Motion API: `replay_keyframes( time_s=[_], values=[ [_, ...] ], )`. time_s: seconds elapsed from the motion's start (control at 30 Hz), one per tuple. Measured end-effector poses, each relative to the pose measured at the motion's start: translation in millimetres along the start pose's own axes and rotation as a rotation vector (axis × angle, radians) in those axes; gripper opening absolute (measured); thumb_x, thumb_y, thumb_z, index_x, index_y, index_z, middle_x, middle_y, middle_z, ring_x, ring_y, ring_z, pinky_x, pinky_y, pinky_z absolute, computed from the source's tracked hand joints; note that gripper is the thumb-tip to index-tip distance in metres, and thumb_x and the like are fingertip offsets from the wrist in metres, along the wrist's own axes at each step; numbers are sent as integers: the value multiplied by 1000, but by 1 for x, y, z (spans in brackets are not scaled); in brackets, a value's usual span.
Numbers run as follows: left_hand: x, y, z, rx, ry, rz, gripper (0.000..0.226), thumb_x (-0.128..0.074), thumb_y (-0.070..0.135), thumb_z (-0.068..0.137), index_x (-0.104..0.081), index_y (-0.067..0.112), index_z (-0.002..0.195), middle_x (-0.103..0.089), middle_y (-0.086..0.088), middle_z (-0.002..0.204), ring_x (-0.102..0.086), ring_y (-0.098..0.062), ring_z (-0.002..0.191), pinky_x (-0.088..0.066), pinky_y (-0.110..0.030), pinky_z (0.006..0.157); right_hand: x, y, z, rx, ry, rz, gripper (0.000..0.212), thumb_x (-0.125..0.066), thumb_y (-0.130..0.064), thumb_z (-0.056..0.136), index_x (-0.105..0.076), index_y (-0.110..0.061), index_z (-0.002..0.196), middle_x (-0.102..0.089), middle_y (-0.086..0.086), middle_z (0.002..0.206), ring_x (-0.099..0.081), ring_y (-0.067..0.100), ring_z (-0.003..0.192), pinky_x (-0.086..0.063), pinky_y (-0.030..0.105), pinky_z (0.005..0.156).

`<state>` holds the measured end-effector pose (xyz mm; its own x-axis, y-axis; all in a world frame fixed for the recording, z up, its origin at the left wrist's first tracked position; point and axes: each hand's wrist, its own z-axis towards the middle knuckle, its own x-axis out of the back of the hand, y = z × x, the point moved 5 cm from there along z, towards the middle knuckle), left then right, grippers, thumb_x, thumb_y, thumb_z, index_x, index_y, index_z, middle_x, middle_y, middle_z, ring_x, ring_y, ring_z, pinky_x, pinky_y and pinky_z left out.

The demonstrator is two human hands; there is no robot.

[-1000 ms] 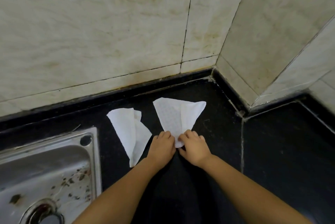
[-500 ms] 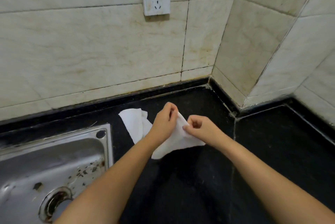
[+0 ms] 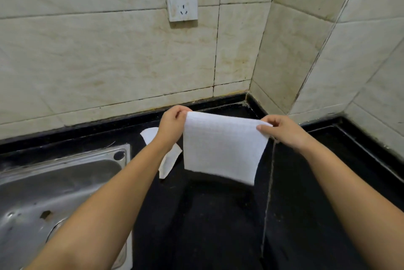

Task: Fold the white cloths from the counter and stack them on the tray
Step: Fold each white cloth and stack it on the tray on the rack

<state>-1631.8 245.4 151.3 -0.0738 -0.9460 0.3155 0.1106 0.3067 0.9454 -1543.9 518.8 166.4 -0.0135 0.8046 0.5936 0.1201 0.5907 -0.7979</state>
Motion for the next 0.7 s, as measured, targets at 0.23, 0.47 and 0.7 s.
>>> replay_keyframes(
  time_s=[0.23,0.47,0.7],
  values=[
    [-10,-45,-50,193,-191,-202,27,-43,5,97,-65,16,86,-63,0,91,-57,-14,87,-50,-29,78,-28,42,-30,-36,-60,96,11,-64,-14,88,-70,-4,91,-65,3,83,-55,10,79,-40,24,75],
    [-39,-143,-143,602,-615,-84,19,-51,10,95,-70,7,98,-68,-6,100,-64,-15,94,-55,-23,77,-91,130,-95,-330,-493,-2,10,-64,-19,87,-71,-18,79,-67,-3,78,-62,9,77,-48,25,78],
    [-43,-150,-108,460,-373,161,20,-49,9,95,-67,13,89,-66,-1,97,-61,-15,93,-52,-26,82,-89,137,-65,-394,-234,57,11,-59,-17,91,-68,-10,89,-63,-1,78,-59,12,76,-45,21,66]
  ],
)
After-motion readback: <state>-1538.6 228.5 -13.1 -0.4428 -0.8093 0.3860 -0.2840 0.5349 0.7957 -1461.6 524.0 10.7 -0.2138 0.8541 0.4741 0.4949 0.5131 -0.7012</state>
